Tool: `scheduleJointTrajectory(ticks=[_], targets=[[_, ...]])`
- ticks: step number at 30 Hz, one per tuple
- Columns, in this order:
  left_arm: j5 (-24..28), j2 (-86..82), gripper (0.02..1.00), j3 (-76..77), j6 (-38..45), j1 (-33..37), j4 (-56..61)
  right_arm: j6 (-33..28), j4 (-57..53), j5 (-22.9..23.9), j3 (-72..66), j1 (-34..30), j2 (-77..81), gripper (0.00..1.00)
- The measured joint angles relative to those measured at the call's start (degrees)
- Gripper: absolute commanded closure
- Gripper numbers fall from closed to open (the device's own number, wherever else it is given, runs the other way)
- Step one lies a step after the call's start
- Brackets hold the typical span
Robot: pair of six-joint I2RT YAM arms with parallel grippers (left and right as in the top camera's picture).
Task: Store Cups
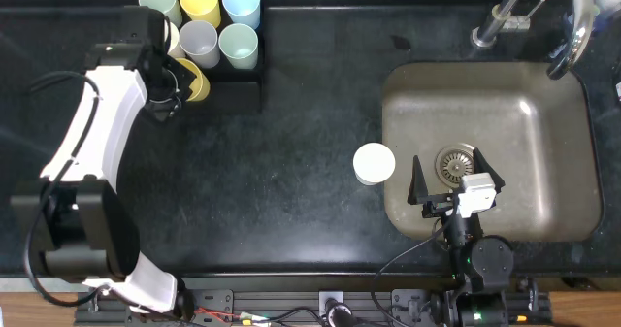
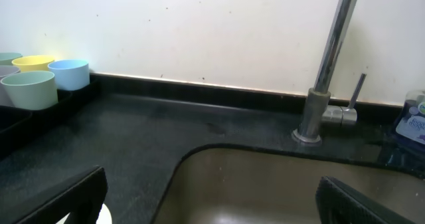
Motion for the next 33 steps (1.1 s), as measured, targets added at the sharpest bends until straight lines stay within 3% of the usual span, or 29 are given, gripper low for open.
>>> scheduleJointTrajectory(ticks=[21, 33], targets=[[-1.44, 1.11, 0.982, 0.11, -23.56, -2.29, 0.07, 0.02, -0.02, 0.0, 0.0, 0.0, 0.0, 0.003], [-0.96, 2.51, 0.982, 0.2, -27.15, -2.78, -0.02, 0.02, 0.0, 0.0, 0.0, 0.0, 0.0, 0.005]])
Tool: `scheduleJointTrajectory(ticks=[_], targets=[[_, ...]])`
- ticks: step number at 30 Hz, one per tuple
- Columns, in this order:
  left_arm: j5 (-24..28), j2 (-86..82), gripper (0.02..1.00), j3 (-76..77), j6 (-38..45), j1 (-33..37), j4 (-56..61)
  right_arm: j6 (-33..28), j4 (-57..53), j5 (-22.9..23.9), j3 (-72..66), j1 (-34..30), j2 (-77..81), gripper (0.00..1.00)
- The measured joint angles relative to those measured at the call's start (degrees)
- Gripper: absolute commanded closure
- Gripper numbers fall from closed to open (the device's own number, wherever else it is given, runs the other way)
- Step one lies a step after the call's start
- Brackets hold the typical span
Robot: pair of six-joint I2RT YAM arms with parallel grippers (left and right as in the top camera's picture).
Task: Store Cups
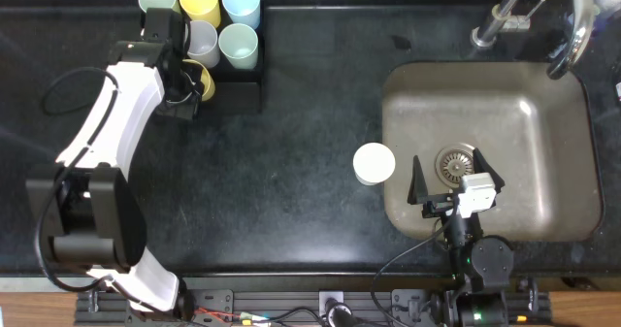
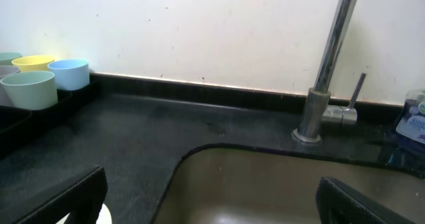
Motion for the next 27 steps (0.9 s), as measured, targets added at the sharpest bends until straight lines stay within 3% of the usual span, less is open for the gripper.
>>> scheduleJointTrajectory(ticks=[23, 27], targets=[[0.42, 2.73, 0.978, 0.07, -3.37, 0.0, -1.05, -0.02, 0.02, 0.0, 0.0, 0.0, 0.0, 0.005], [0.42, 2.78, 0.816, 0.07, -3.61, 0.0, -0.17, -0.02, 0.0, 0.0, 0.0, 0.0, 0.0, 0.005]])
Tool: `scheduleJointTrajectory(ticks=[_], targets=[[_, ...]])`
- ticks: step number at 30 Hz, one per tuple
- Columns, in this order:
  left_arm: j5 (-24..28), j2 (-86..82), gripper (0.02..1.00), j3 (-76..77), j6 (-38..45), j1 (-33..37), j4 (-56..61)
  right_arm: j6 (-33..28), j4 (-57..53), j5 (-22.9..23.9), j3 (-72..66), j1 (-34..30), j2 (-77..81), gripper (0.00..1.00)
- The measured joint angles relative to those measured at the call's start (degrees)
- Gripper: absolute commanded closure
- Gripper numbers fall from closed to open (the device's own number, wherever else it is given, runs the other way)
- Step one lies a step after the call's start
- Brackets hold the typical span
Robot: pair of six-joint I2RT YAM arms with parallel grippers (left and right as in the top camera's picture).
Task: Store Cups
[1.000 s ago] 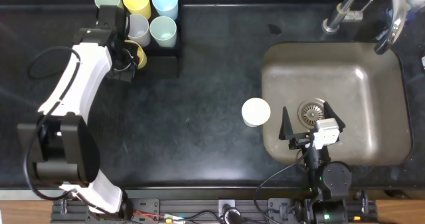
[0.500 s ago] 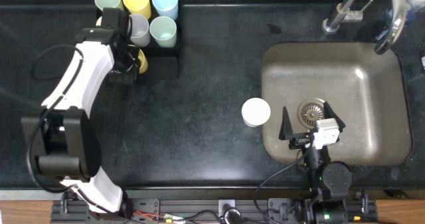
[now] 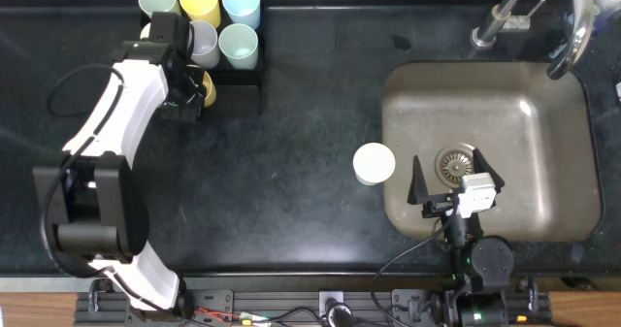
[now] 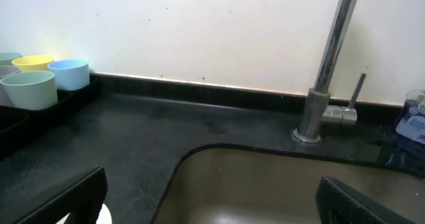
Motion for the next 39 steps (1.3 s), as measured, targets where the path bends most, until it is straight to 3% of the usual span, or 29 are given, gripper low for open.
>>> scheduleJointTrajectory(ticks=[4, 9, 39], targets=[[-0.02, 0.0, 0.546, 0.07, -0.39, 0.0, 0.7, 0.02, 0.02, 0.0, 0.0, 0.0, 0.0, 0.005], [0.04, 0.0, 0.413, 0.09, -0.57, 0.0, 0.83, 0.0, 0.04, 0.02, 0.0, 0.0, 0.0, 0.003], [0.57, 0.0, 0.378, 3.67, -0.59, 0.0, -2.16, 0.02, -0.02, -0.02, 0.0, 0.0, 0.0, 0.005]])
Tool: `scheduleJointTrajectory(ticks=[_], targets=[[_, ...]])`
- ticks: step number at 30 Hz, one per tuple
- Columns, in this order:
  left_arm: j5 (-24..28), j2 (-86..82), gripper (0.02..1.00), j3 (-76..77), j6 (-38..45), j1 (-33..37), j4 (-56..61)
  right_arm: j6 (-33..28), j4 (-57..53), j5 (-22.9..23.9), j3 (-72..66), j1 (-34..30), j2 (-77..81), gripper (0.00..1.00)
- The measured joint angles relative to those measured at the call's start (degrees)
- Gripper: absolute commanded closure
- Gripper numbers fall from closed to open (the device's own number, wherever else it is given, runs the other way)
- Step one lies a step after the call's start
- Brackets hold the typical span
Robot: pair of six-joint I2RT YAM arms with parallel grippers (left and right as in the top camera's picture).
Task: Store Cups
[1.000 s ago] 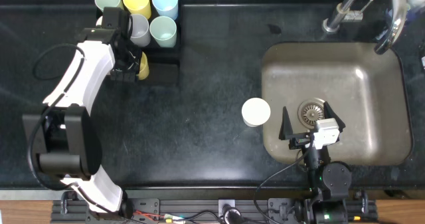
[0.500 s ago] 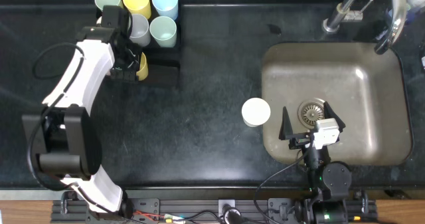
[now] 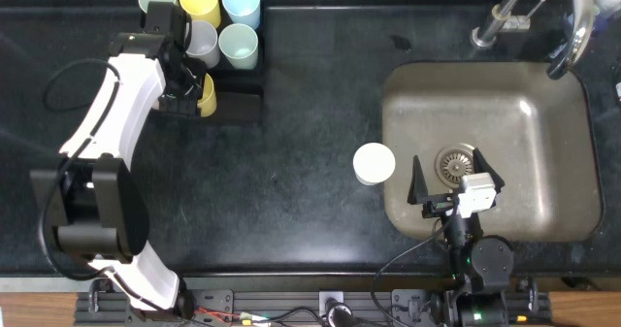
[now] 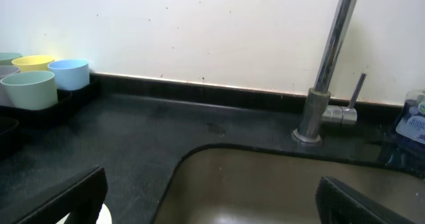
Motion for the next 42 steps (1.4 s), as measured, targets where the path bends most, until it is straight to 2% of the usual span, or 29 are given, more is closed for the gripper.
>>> scheduleJointTrajectory(ticks=[42], targets=[[2.05, -0.55, 0.358, 0.0, 0.0, 0.07, -1.25, 0.0, 0.04, 0.02, 0.0, 0.0, 0.0, 0.005]])
